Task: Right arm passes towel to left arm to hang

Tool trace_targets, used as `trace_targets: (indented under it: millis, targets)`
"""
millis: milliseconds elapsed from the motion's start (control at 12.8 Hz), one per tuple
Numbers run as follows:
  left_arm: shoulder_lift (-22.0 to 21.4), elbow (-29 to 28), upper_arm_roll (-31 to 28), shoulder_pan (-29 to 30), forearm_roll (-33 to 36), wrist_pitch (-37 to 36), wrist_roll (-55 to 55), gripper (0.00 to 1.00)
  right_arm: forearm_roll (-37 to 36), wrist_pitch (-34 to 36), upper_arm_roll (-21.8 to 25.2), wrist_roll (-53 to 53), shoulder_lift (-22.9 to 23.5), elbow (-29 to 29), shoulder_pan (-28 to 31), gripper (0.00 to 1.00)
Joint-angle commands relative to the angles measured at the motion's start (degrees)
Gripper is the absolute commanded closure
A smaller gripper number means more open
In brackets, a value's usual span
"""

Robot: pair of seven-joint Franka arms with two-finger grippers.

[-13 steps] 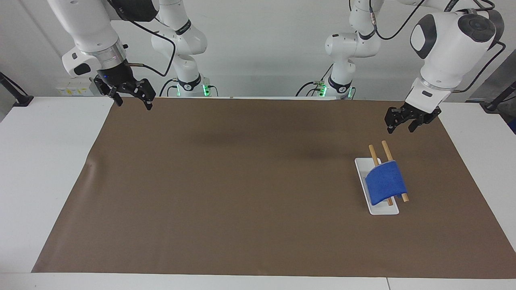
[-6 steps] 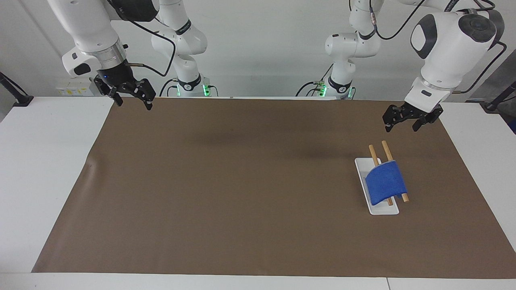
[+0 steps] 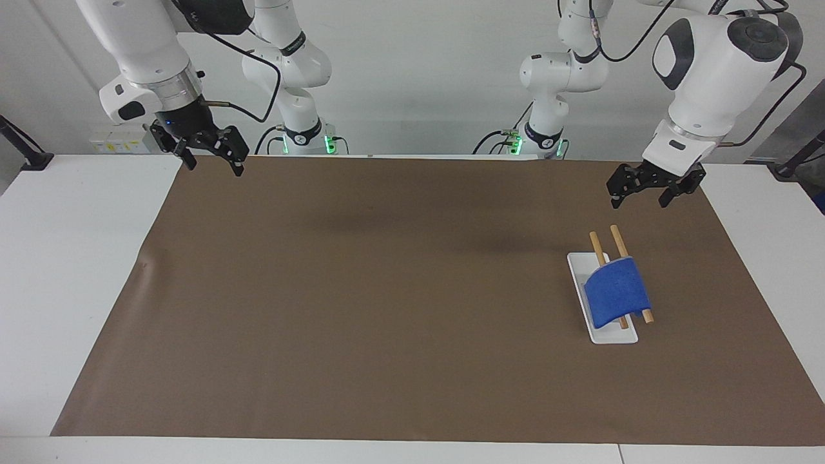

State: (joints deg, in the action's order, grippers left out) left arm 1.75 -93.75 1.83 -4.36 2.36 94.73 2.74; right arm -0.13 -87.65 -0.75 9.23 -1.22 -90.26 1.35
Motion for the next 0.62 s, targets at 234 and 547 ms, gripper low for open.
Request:
trace_targets:
  millis: [234,547]
  targets:
    - [-2.7,-0.3,-1.3,0.1,-0.7,0.1,0.2,0.00,1.3,0.4,0.0,-1.4,-0.4,-0.5,0.6,0.00]
    - [-3.3,-0.6,-1.3,0.1,-0.7,-0.7,0.2,0.00,1.3,0.4,0.0,-1.4,-0.5,-0.5,0.6,0.00]
